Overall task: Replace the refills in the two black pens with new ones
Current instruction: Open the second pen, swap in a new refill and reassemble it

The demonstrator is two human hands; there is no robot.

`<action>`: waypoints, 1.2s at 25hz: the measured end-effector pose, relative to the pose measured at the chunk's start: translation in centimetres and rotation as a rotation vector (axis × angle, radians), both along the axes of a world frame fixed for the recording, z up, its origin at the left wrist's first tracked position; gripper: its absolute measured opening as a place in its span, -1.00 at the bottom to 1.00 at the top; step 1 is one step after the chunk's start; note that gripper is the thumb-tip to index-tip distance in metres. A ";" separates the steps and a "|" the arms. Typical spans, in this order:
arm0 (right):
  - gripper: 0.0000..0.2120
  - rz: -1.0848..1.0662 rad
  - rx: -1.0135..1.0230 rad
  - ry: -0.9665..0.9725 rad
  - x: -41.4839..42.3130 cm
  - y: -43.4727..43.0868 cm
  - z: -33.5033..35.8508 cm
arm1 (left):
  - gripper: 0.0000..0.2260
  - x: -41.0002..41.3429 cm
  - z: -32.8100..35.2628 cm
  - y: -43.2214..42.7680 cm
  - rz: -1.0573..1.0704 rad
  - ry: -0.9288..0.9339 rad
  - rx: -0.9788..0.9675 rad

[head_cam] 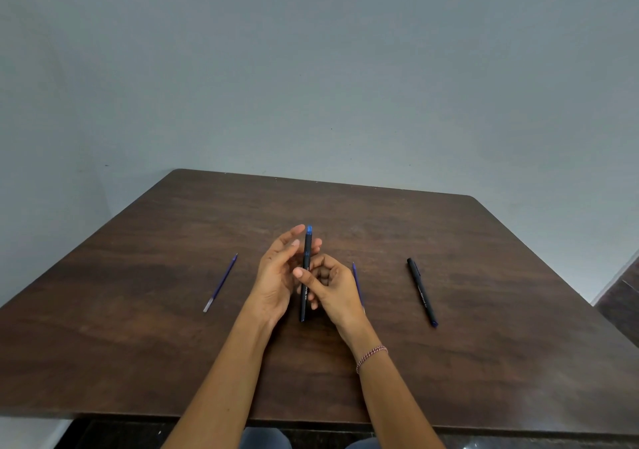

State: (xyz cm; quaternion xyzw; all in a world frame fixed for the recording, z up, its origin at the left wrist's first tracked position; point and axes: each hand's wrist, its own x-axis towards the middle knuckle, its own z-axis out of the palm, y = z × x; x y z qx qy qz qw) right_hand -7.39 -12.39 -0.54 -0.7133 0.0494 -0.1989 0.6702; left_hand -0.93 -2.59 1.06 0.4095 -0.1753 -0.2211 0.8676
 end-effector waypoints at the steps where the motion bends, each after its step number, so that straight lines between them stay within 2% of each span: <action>1: -0.79 0.000 0.000 0.004 0.0 0.0 0.0 | -0.72 0.1 0.0 0.0 -0.006 -0.002 -0.013; 4: -0.75 0.003 0.002 0.009 0.0 0.0 0.0 | -0.69 0.0 0.1 0.0 0.015 -0.015 0.010; 8: -0.81 0.009 -0.010 0.006 0.0 0.0 0.0 | -0.65 0.1 0.1 0.0 0.036 0.012 -0.008; 13: -0.78 -0.007 0.007 0.001 0.0 0.0 0.0 | -0.64 0.2 -0.1 0.1 -0.048 0.025 -0.056; 20: -0.83 0.007 -0.028 0.006 -0.1 0.0 0.0 | -0.64 0.0 0.1 0.1 0.012 -0.028 0.029; 26: -0.81 -0.012 -0.010 0.001 -0.1 0.0 0.1 | -0.71 0.0 0.0 0.3 -0.088 0.028 -0.004; 30: -0.84 -0.010 -0.010 0.001 -0.1 0.0 0.0 | -0.75 -0.1 0.2 0.2 -0.019 0.009 0.067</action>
